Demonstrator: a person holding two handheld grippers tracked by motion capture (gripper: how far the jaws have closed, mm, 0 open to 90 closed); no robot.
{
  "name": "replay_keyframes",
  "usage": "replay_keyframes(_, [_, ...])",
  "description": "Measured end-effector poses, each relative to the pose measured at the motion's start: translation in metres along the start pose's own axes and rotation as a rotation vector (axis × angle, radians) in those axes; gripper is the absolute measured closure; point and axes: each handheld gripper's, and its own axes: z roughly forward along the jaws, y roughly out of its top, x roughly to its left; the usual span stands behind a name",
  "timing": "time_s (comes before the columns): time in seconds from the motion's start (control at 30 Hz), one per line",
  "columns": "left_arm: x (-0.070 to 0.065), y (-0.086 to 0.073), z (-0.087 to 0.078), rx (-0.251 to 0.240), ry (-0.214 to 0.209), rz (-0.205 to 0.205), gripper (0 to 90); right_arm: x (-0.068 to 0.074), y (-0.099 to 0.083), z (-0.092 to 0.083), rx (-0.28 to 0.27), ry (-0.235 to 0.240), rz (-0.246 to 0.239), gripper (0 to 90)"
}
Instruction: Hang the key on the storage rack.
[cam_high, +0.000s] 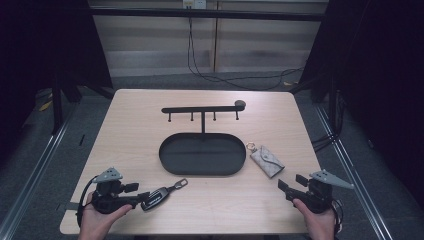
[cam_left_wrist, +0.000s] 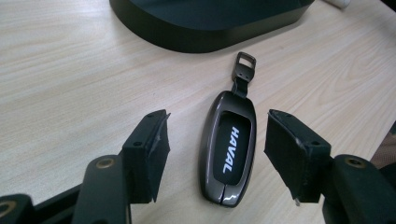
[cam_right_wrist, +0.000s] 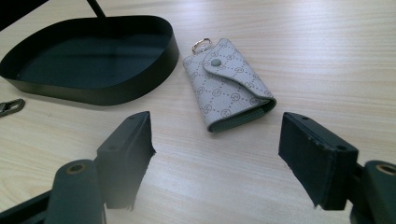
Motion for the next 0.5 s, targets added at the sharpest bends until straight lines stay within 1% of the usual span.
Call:
replay_keyframes(0.13, [0.0001,0.0006,0.0021,0.009,0.002,-0.004,39.2,0.0014,0.0001,0.0013,0.005,-0.004,-0.004,24.7])
replay_keyframes(0.17, [0.0005,0.0016,0.0019,0.011,-0.007,0.000,39.1,0.0007,0.0004,0.0013,0.004,-0.001,0.007,24.7])
replay_keyframes(0.3, [0.0009,0.0043,0.0000,-0.002,-0.006,0.001,38.8,-0.0008,0.0000,0.0011,0.006,0.001,0.013,24.7])
replay_keyframes(0.33, [0.0009,0.0054,-0.0010,-0.003,-0.018,0.006,40.0,-0.0011,0.0000,0.0013,0.006,0.002,0.018,24.8])
replay_keyframes(0.37, [0.0005,0.0056,-0.0016,-0.001,-0.024,0.019,41.3,-0.0013,0.0000,0.0015,0.008,0.003,0.019,24.8])
replay_keyframes(0.4, [0.0005,0.0056,-0.0016,-0.001,-0.024,0.019,43.7,-0.0013,0.0000,0.0015,0.008,0.003,0.019,24.8])
replay_keyframes(0.43, [-0.0032,0.0059,-0.0023,0.001,-0.019,0.040,46.6,-0.0015,0.0000,0.0019,0.010,0.003,0.019,24.8])
replay_keyframes(0.47, [-0.0052,0.0066,-0.0025,0.011,-0.015,0.043,47.8,-0.0014,0.0000,0.0022,0.013,0.003,0.017,24.8])
replay_keyframes(0.5, [-0.0068,0.0071,-0.0020,0.014,-0.021,0.051,47.8,-0.0011,-0.0001,0.0027,0.020,0.000,0.016,24.5])
